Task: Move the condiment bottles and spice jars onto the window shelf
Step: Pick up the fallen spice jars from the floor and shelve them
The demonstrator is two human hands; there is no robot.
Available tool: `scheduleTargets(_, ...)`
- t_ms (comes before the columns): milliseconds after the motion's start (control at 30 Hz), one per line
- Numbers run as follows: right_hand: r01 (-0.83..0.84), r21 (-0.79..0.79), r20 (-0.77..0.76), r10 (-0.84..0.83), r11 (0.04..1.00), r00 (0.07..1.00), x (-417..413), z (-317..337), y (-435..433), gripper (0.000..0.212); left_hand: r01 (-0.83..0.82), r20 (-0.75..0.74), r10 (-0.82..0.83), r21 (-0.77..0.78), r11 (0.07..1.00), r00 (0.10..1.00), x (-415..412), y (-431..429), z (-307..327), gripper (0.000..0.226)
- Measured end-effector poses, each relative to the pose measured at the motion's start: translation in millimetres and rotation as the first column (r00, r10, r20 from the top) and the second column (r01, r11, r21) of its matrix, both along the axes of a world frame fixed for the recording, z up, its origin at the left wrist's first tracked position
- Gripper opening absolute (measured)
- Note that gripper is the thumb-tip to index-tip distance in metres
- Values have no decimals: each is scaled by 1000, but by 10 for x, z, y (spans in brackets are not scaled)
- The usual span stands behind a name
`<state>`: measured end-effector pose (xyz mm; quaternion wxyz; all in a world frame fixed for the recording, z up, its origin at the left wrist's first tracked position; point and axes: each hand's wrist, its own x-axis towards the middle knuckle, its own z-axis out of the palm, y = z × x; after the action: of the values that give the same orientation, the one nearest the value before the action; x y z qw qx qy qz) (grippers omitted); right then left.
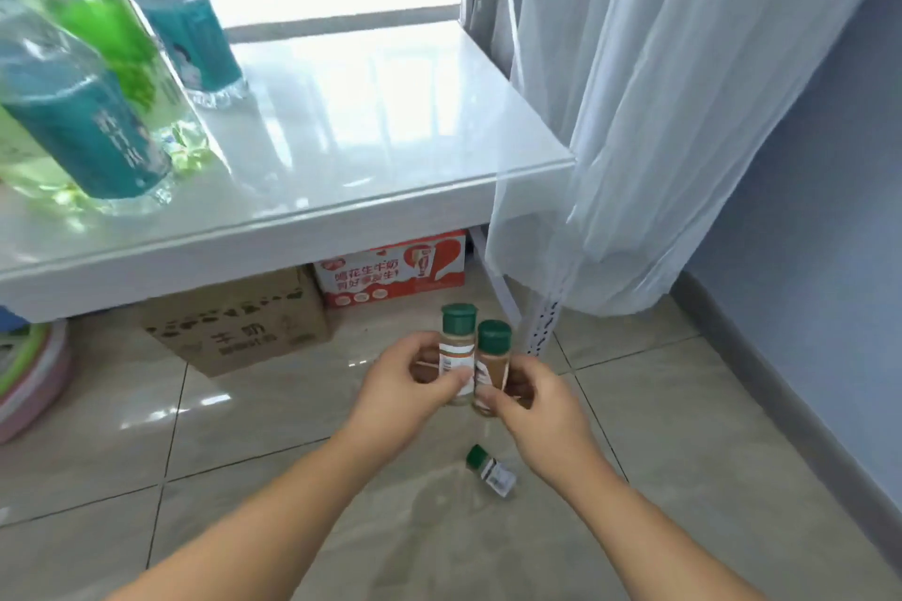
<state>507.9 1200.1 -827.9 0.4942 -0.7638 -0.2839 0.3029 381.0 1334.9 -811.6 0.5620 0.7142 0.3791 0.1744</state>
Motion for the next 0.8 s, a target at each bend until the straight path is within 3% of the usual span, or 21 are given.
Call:
scheduleTargets(333,-104,127,190,79,986,979,-29,1501,-239,19,73,75,-91,212,975,993,-303,-114,1672,30)
scheduleTargets(567,-169,227,293,98,959,951,-75,2618,-188,23,63,156,-127,363,930,980,-397,-71,2742,50)
scheduleTargets(800,-176,296,363,60,939,930,-61,4075,-226,17,109,118,-190,489,865,975,-438,-109,4168,63)
